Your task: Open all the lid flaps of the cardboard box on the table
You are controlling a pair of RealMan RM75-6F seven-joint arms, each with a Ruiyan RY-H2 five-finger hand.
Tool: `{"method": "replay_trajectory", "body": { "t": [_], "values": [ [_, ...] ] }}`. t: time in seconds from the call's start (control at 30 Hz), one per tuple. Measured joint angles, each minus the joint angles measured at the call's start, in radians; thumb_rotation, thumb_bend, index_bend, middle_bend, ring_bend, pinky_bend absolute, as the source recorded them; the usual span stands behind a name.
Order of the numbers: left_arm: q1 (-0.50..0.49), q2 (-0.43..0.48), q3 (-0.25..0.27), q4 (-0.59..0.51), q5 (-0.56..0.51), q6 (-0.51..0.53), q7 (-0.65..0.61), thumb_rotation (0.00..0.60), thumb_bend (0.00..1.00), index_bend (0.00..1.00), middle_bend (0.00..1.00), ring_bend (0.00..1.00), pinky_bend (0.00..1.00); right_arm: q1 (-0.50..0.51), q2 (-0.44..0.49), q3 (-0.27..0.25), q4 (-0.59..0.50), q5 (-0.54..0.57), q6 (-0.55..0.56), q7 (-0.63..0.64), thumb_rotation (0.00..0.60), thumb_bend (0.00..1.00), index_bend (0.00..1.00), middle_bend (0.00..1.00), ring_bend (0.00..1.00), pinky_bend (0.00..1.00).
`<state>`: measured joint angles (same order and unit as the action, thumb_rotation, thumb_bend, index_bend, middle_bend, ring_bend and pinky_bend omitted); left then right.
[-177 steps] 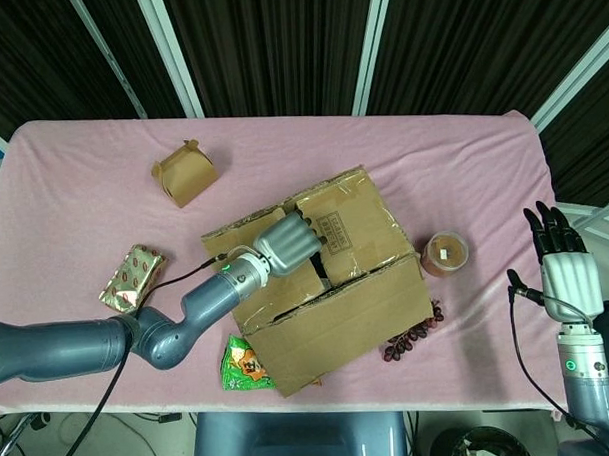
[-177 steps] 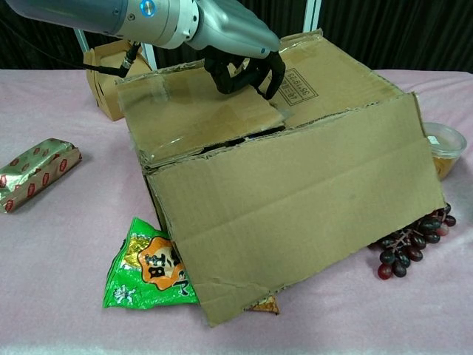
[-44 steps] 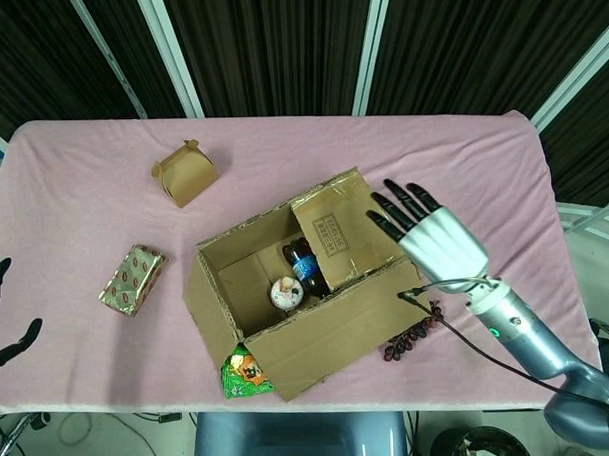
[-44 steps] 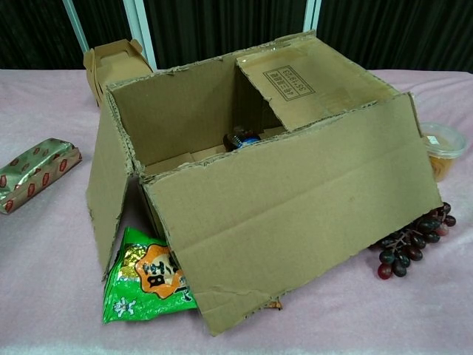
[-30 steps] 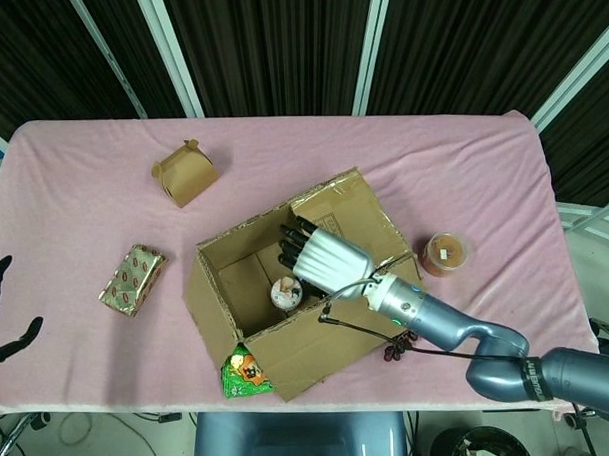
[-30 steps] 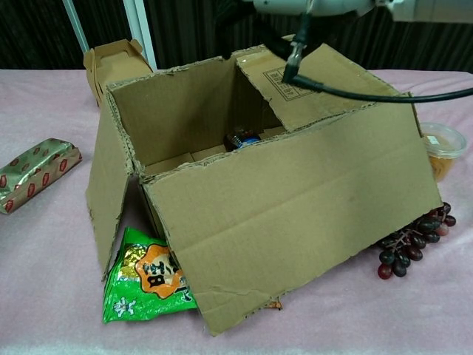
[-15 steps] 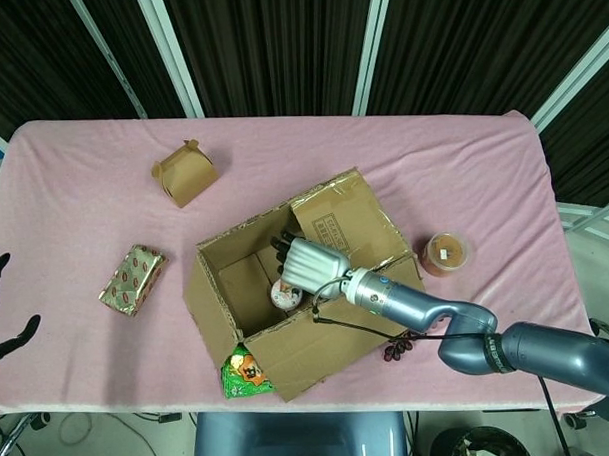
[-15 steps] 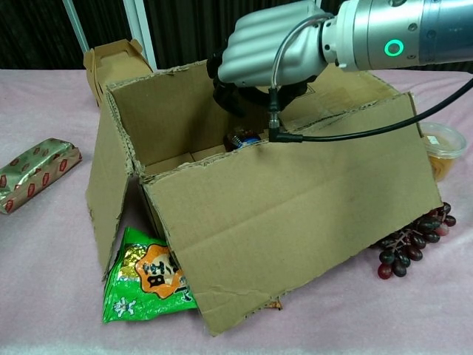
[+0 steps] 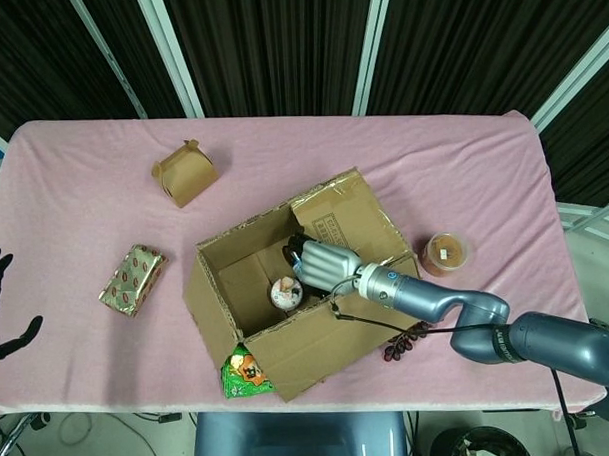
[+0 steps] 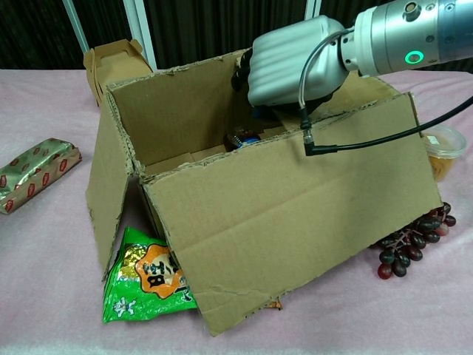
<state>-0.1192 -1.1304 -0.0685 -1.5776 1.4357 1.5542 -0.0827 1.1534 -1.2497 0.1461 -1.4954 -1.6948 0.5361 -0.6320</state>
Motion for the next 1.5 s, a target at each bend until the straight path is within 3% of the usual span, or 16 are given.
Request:
{"method": "replay_trajectory", "body": {
  "t": [0.7,0.9,1.23,1.37,1.5],
  "values": [
    [0.005,0.017,-0.004,-0.014,0.022,-0.017,-0.038,0.600,0.25,0.00,0.00,0.00,0.00,-0.012,0.161,0.009,-0.160,0.057,-0.019,-0.194,0.600,0.94,0.54,0.43,0.17,0.24],
    [0.007,0.019,-0.005,-0.017,0.022,-0.021,-0.032,0.600,0.25,0.00,0.00,0.00,0.00,-0.022,0.216,0.023,-0.212,0.083,-0.008,-0.250,0.600,0.77,0.50,0.37,0.14,0.23],
    [0.011,0.027,-0.006,-0.025,0.022,-0.027,-0.028,0.600,0.25,0.00,0.00,0.00,0.00,-0.043,0.273,0.040,-0.245,0.160,0.009,-0.374,0.600,0.71,0.47,0.35,0.13,0.23],
    [0.012,0.027,-0.007,-0.027,0.023,-0.029,-0.027,0.600,0.25,0.00,0.00,0.00,0.00,-0.057,0.306,0.047,-0.267,0.202,0.034,-0.425,0.600,0.61,0.39,0.33,0.11,0.22],
    [0.012,0.027,-0.008,-0.028,0.024,-0.030,-0.024,0.600,0.25,0.00,0.00,0.00,0.00,-0.072,0.341,0.055,-0.287,0.235,0.063,-0.460,0.600,0.54,0.36,0.31,0.11,0.22]
  ]
}}
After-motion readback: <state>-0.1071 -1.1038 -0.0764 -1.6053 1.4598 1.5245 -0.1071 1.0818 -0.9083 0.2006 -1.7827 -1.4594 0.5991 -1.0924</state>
